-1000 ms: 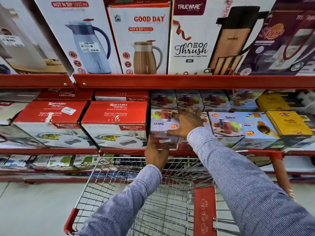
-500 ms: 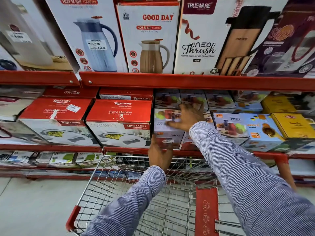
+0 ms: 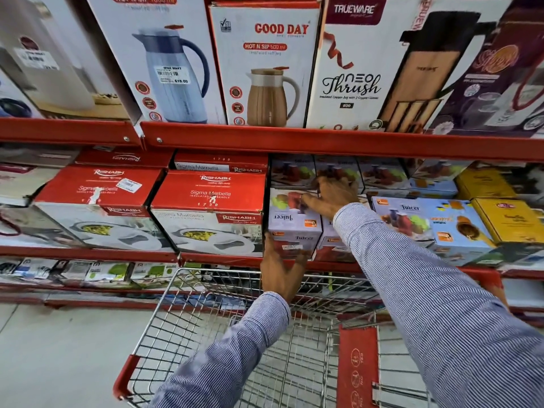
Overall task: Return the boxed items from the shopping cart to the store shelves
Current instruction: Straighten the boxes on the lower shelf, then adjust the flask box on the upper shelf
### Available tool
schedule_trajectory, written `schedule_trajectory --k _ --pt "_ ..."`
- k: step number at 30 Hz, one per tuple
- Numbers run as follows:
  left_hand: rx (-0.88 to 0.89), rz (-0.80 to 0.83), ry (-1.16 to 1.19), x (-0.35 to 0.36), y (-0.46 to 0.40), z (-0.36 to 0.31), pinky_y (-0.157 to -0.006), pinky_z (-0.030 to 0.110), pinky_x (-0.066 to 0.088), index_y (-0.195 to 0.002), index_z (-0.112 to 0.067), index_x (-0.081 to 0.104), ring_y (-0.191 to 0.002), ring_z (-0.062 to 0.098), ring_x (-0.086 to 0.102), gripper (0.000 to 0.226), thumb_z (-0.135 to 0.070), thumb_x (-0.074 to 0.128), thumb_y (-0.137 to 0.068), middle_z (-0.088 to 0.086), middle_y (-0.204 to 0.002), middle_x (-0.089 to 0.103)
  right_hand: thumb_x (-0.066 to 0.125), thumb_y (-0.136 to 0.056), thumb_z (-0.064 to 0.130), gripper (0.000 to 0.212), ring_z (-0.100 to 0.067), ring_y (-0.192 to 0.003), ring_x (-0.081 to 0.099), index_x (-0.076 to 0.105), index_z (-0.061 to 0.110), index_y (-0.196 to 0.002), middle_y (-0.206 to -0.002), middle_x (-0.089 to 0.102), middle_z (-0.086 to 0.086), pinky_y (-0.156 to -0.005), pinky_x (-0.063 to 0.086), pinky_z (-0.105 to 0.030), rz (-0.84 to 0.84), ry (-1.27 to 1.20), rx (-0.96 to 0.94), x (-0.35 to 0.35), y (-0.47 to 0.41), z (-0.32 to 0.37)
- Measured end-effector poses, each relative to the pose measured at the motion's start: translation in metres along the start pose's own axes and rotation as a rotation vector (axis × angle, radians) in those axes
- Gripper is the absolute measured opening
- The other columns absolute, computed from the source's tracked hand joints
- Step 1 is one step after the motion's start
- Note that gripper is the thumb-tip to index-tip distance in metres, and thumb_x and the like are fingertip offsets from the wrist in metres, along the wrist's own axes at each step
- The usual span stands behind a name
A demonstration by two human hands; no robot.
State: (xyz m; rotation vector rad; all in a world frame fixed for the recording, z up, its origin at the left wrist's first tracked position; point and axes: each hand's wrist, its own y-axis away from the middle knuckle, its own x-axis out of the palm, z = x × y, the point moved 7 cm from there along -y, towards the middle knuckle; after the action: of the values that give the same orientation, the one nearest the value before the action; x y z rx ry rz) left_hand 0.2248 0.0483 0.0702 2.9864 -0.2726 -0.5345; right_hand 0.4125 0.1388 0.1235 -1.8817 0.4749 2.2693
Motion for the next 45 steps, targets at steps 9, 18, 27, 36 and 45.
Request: schedule_trajectory --k 9,18,27,36,45 --pt "0.054 0.000 0.028 -0.003 0.003 0.001 -0.061 -0.005 0.041 -0.147 -0.019 0.030 -0.096 0.016 0.067 0.092 -0.062 0.051 -0.069 0.002 -0.116 0.069 0.027 -0.069 0.088 0.083 -0.033 -0.115 0.049 0.061 0.028 -0.115 -0.116 0.065 -0.008 -0.104 0.027 -0.054 0.082 0.144 -0.082 -0.004 0.005 0.009" --pt "0.002 0.039 -0.133 -0.007 0.004 0.007 -0.093 0.034 0.055 -0.152 -0.010 0.020 -0.112 0.024 0.065 0.118 -0.090 0.037 -0.067 0.013 -0.131 0.063 0.029 -0.072 0.085 0.085 -0.036 -0.120 0.044 0.062 0.022 -0.118 -0.120 0.061 -0.015 -0.104 0.025 -0.057 0.105 0.251 -0.148 -0.007 0.012 0.021" --pt "0.001 0.142 -0.315 -0.031 0.007 -0.025 -0.098 0.045 0.053 -0.109 -0.011 0.058 -0.119 0.036 0.059 0.062 -0.055 0.049 -0.067 0.018 -0.132 0.061 0.037 -0.087 0.055 0.057 -0.040 -0.132 0.033 0.045 0.022 -0.133 -0.142 0.043 -0.012 -0.108 0.029 -0.060 0.023 0.202 -0.094 0.004 0.051 0.032" --pt "0.439 -0.094 -0.652 -0.151 0.009 -0.109 -0.118 0.051 0.027 -0.154 -0.024 0.016 -0.152 0.028 0.015 0.084 -0.052 0.047 -0.081 0.003 -0.166 0.005 0.039 -0.091 0.052 0.071 -0.039 -0.148 0.013 0.015 0.026 -0.152 -0.162 0.014 -0.010 -0.116 0.018 -0.061 -0.444 -0.008 -0.187 -0.089 0.117 0.104" --pt "0.603 -0.209 -0.594 -0.270 -0.040 -0.159 -0.120 0.043 0.025 -0.154 -0.017 0.018 -0.151 0.025 0.017 0.087 -0.048 0.057 -0.084 0.009 -0.164 0.015 0.053 -0.089 0.045 0.068 -0.024 -0.141 0.036 0.030 0.020 -0.148 -0.150 0.041 -0.008 -0.113 0.037 -0.046 -0.600 -0.653 -0.293 -0.158 0.116 0.210"
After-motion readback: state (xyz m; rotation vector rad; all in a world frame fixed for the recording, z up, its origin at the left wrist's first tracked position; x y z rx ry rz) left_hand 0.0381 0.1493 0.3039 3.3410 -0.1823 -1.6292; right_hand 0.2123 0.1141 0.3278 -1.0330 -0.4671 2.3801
